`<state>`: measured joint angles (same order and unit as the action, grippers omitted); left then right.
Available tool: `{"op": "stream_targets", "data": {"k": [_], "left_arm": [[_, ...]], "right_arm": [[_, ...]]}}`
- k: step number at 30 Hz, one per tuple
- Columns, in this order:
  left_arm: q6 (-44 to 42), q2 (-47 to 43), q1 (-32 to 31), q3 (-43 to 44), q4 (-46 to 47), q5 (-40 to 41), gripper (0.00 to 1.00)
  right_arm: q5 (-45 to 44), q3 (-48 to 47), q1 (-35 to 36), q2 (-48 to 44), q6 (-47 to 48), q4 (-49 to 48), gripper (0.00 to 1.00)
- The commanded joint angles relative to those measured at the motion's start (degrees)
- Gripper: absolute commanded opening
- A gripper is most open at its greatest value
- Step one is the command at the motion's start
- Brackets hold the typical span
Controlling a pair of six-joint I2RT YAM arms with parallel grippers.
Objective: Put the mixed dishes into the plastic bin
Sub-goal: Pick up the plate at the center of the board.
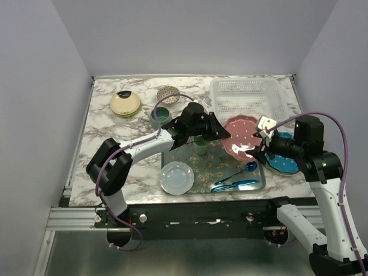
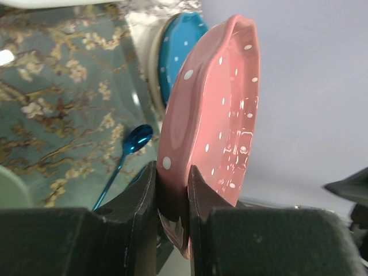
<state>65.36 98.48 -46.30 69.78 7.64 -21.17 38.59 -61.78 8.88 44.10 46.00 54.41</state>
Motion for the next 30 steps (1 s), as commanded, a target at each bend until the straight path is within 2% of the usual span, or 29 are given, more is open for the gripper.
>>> {"op": "stream_targets", "data": {"k": [1, 4, 6, 8, 9, 12, 15, 20, 21, 22, 24, 30], "left_arm": [[-0.67, -5.49, 0.34, -0.34, 9.24, 1.3, 0.0], [-1.38, -6.54, 0.6, -1.48, 9.59, 2.1, 0.0], [-1.55, -7.07, 0.95, -2.27, 10.03, 2.45, 0.0], [-1.55, -7.51, 1.48, -2.8, 10.73, 2.36, 0.0], [-1.55, -7.68, 1.65, -3.24, 10.99, 2.19, 0.0], [-1.47, -7.95, 2.27, -3.68, 11.69, 1.57, 0.0], [-1.47, -8.47, 2.62, -3.86, 11.87, 1.57, 0.0], [-1.2, -9.0, 3.32, -4.21, 12.57, 1.13, 0.0], [-1.12, -9.09, 3.5, -4.21, 12.75, 0.96, 0.0], [-1.12, -9.18, 3.59, -4.21, 12.75, 0.87, 0.0], [-1.03, -9.35, 3.68, -4.04, 12.93, 0.87, 0.0], [-0.59, -9.36, 3.85, -3.68, 13.19, 0.43, 0.0]], "right_arm": [[1.41, -0.36, -0.27, 0.99, -19.87, -10.89, 0.77], [-9.12, 1.74, -1.49, 1.6, -33.84, -17.84, 0.85], [-13.35, 3.23, -5.08, 2.92, -42.08, -20.82, 0.85], [-12.85, 3.94, -8.08, 4.76, -45.81, -21.89, 0.83], [-11.44, 5.08, -11.49, 5.29, -50.78, -22.94, 0.82], [-4.59, 6.75, -17.73, 8.01, -56.43, -25.05, 0.81], [1.65, 7.64, -21.7, 10.91, -58.82, -25.93, 0.79], [7.37, 9.39, -23.3, 13.12, -60.5, -27.34, 0.75], [7.9, 9.66, -23.39, 13.38, -61.11, -27.6, 0.71], [8.69, 9.83, -23.39, 13.91, -61.38, -27.78, 0.62], [11.85, 10.8, -23.39, 14.61, -62.78, -29.09, 0.56], [12.39, 11.33, -23.39, 16.46, -63.4, -29.98, 0.54]]}}
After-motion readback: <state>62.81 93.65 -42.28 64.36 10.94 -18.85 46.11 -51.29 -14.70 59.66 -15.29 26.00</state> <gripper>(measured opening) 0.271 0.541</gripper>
